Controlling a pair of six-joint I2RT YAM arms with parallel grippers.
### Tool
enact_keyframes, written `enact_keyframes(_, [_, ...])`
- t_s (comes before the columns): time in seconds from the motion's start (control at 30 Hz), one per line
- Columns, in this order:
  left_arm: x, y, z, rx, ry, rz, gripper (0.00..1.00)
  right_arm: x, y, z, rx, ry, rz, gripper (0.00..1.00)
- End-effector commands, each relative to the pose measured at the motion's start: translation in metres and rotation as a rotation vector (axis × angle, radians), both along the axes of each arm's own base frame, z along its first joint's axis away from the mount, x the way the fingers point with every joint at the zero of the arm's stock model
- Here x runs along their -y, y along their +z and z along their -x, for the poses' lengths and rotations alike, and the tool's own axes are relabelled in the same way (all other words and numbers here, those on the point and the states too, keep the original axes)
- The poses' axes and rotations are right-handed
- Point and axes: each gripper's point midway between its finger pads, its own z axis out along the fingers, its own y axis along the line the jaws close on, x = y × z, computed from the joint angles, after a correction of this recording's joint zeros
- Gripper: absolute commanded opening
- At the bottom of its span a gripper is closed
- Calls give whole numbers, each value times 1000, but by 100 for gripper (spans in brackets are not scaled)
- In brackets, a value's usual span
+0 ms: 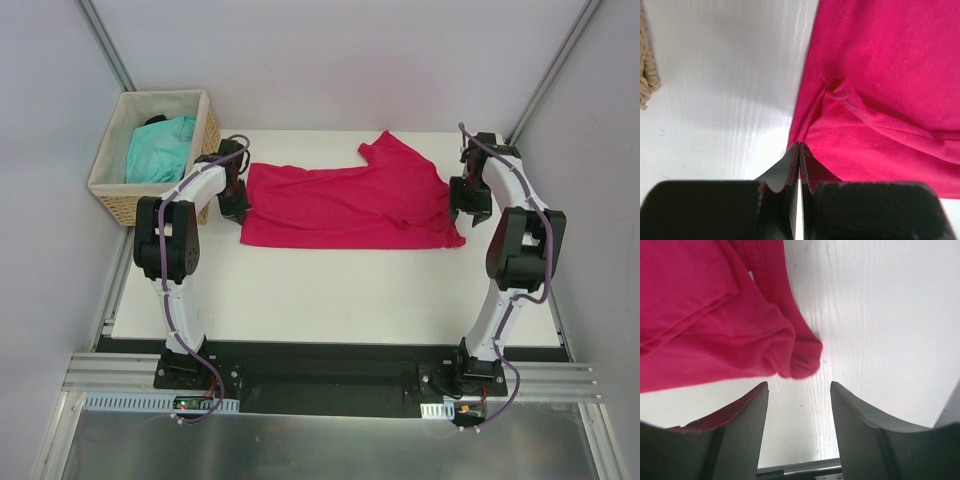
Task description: Fold and stack the t-shirts
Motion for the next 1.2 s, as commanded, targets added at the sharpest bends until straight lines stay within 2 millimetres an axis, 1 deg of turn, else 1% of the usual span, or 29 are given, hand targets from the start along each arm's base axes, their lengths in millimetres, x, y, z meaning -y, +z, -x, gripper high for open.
enact_keyframes(0.0, [-3, 22, -8, 43, 7, 2, 0, 3, 66, 16, 100, -20, 33, 56])
enact_keyframes(0.03, [-3, 22, -8, 42, 6, 3, 0, 2, 68, 19, 97, -20, 32, 56])
enact_keyframes(0.07, [-3, 23, -8, 45, 6, 4, 0, 3, 65, 26, 73, -22, 36, 56])
enact_keyframes(0.13, [-3, 23, -8, 45, 8, 4, 0, 5, 60, 34, 53, -17, 52, 56])
enact_keyframes(0.17, [-2, 24, -8, 46, 7, 7, 0, 8, 54, 35, 52, -20, 58, 55])
enact_keyframes(0.2, [-2, 24, -8, 47, 6, 12, 0, 10, 41, 43, 22, -29, 58, 55])
enact_keyframes(0.23, [-1, 25, -8, 50, 4, 16, 0, 10, 32, 45, 12, -42, 49, 55])
enact_keyframes(0.27, [0, 24, -6, 43, 4, 22, 0, 8, 24, 40, 31, -52, 20, 55])
enact_keyframes(0.3, [1, 25, -6, 48, 5, 28, 0, 8, 11, 47, 5, -65, 5, 54])
enact_keyframes(0.33, [2, 27, -5, 54, 4, 33, 0, 4, 6, 48, 9, -74, -22, 53])
enact_keyframes(0.37, [2, 26, -4, 54, 2, 34, 0, 3, 2, 42, 36, -80, -37, 52])
enact_keyframes(0.43, [2, 29, -4, 72, 2, 37, 0, 3, -7, 45, 32, -91, -50, 49])
enact_keyframes(0.47, [2, 28, -2, 69, 2, 36, 0, 3, -9, 44, 35, -97, -58, 45])
enact_keyframes(0.57, [9, 25, 3, 60, -17, 79, 0, 6, -13, 42, 26, -95, -54, 40])
enact_keyframes(0.77, [22, 18, 10, 56, -54, 154, 0, 14, -14, 35, 43, -93, -38, 39])
enact_keyframes(0.8, [23, 16, 12, 50, -56, 156, 0, 15, -16, 34, 38, -91, -34, 39])
enact_keyframes(0.87, [24, 14, 14, 44, -58, 163, 0, 17, -14, 30, 45, -89, -31, 37])
enact_keyframes(1.07, [24, 19, 11, 58, -62, 161, 0, 23, -16, 18, 54, -89, -18, 34])
enact_keyframes(1.17, [19, 19, 10, 63, -50, 136, 0, 24, -18, 13, 60, -89, -16, 35])
